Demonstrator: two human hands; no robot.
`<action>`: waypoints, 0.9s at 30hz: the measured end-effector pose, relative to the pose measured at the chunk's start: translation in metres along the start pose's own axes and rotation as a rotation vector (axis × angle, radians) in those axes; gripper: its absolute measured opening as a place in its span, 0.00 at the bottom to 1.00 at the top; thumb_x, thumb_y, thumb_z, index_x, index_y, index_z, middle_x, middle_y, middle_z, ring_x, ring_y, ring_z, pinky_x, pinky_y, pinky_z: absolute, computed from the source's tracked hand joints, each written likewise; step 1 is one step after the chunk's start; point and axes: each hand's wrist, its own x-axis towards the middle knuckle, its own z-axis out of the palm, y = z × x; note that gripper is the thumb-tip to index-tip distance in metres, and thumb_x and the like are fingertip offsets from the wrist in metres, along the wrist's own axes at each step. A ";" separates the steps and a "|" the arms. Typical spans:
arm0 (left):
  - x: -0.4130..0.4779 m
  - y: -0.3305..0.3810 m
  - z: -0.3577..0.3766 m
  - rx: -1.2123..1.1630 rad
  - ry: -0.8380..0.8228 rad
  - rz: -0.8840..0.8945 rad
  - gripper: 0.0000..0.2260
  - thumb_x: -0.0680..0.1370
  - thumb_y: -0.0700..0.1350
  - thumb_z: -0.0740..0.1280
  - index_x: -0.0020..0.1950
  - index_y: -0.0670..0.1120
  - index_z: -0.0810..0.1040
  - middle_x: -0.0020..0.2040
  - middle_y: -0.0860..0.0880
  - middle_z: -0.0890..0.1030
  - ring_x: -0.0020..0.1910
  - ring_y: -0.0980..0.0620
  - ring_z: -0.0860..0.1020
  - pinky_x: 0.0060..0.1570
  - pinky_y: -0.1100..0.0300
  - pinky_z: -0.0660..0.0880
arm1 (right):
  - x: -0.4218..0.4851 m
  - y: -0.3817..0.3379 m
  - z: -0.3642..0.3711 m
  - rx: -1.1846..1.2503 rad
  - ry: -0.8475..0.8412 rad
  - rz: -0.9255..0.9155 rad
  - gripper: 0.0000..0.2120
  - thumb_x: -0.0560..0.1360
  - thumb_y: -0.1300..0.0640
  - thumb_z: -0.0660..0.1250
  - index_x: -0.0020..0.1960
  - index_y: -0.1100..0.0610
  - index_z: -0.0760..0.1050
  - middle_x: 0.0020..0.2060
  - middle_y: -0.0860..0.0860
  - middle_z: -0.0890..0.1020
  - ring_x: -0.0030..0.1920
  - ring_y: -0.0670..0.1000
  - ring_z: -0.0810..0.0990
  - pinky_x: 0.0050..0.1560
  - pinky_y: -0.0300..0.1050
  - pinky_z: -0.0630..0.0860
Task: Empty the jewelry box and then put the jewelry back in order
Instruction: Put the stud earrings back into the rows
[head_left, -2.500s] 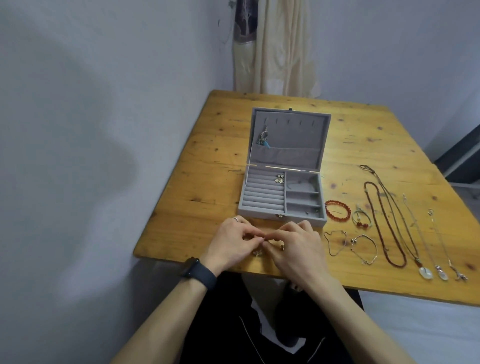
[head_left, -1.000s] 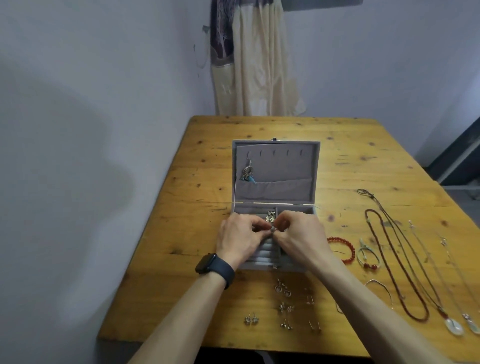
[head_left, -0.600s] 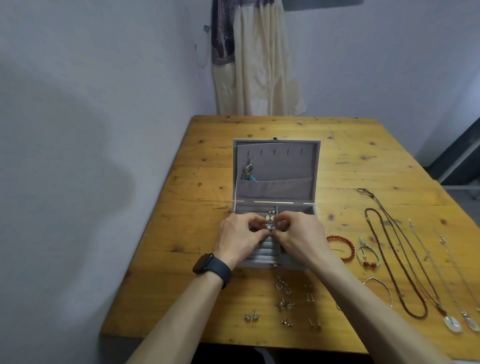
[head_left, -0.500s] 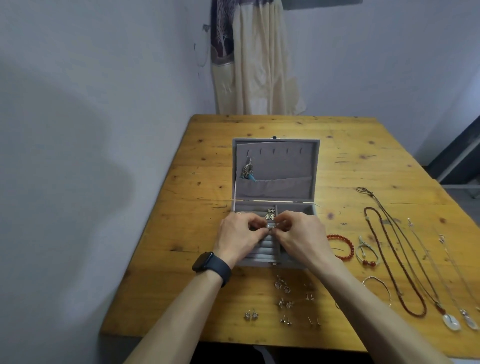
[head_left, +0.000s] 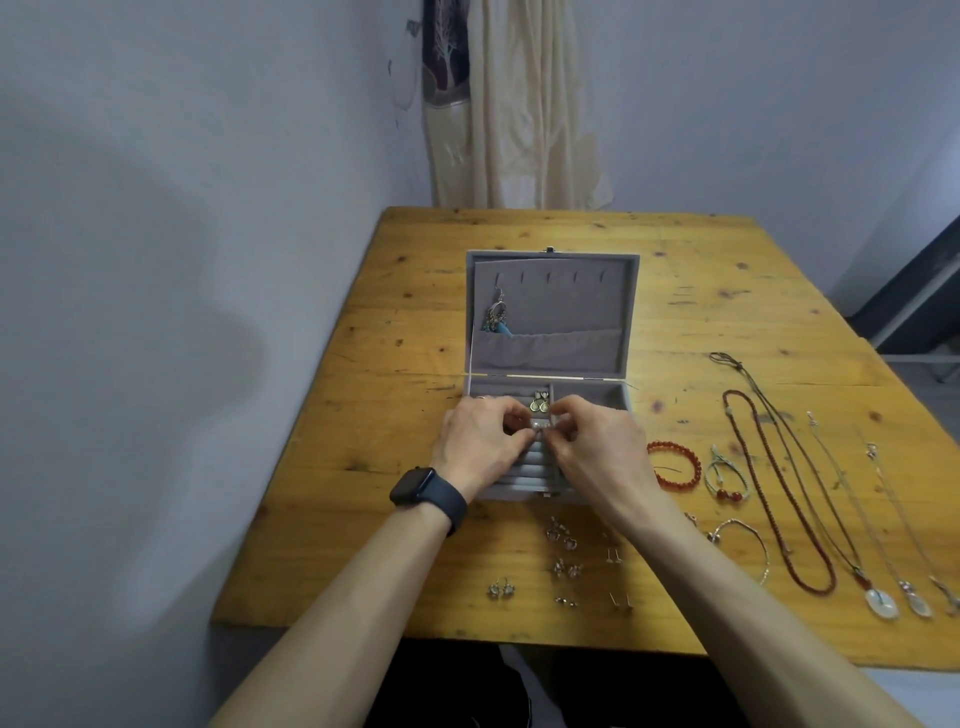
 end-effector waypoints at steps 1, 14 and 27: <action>-0.003 0.000 -0.003 -0.004 -0.006 0.005 0.13 0.76 0.51 0.72 0.60 0.52 0.81 0.51 0.54 0.85 0.52 0.54 0.80 0.56 0.51 0.79 | -0.005 0.000 -0.003 0.009 0.012 -0.006 0.13 0.78 0.53 0.68 0.60 0.54 0.80 0.48 0.52 0.86 0.49 0.54 0.83 0.52 0.51 0.79; -0.142 -0.034 -0.019 -0.185 0.053 0.016 0.07 0.73 0.49 0.72 0.50 0.57 0.85 0.46 0.63 0.81 0.52 0.61 0.76 0.54 0.63 0.74 | -0.127 -0.001 0.002 -0.021 -0.073 -0.176 0.08 0.70 0.42 0.74 0.49 0.41 0.83 0.46 0.38 0.80 0.50 0.46 0.70 0.46 0.47 0.74; -0.162 -0.037 0.001 -0.092 0.127 0.032 0.13 0.68 0.65 0.67 0.43 0.60 0.86 0.49 0.64 0.80 0.56 0.58 0.72 0.58 0.49 0.72 | -0.144 -0.012 0.019 -0.117 0.031 -0.223 0.10 0.74 0.39 0.66 0.47 0.40 0.85 0.46 0.40 0.83 0.52 0.53 0.74 0.47 0.48 0.61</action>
